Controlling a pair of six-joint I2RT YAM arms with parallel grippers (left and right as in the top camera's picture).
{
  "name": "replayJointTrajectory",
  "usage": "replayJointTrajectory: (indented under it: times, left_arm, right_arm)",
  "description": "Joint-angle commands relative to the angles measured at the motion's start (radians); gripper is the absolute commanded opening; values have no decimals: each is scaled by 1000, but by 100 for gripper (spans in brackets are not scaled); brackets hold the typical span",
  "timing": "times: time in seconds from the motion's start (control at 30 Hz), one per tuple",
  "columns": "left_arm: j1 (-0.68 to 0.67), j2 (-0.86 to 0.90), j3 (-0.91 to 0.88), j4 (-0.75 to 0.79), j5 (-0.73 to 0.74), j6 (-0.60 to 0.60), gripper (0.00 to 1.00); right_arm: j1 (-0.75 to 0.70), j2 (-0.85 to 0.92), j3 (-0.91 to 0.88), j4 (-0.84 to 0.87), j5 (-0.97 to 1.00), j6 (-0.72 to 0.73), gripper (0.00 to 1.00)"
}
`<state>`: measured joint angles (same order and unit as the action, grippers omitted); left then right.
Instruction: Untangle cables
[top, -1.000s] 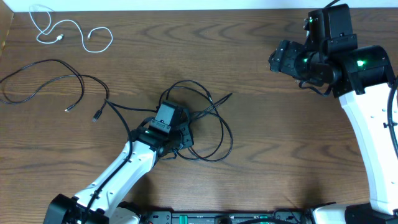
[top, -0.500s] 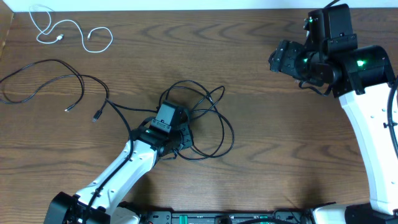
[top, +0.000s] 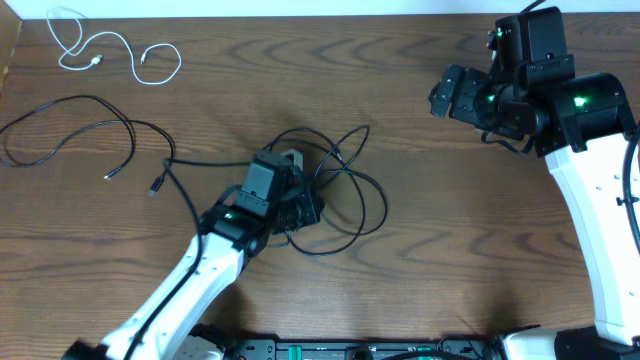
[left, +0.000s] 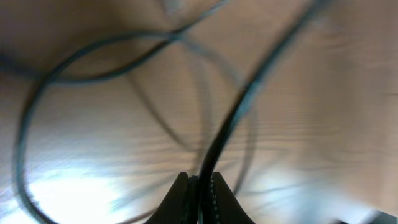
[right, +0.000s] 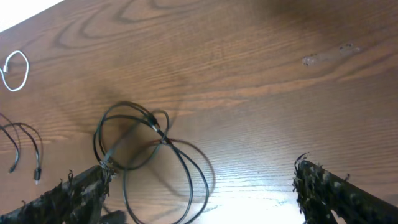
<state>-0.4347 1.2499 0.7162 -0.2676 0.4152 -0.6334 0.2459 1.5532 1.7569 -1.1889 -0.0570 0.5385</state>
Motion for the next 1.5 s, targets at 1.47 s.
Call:
replayJointTrajectory:
  times: [1.47]
  left_arm:
    - [383,-294,105,832,-11,-634,7]
  right_arm:
    - [5,-2,6,-34,6,-69,95]
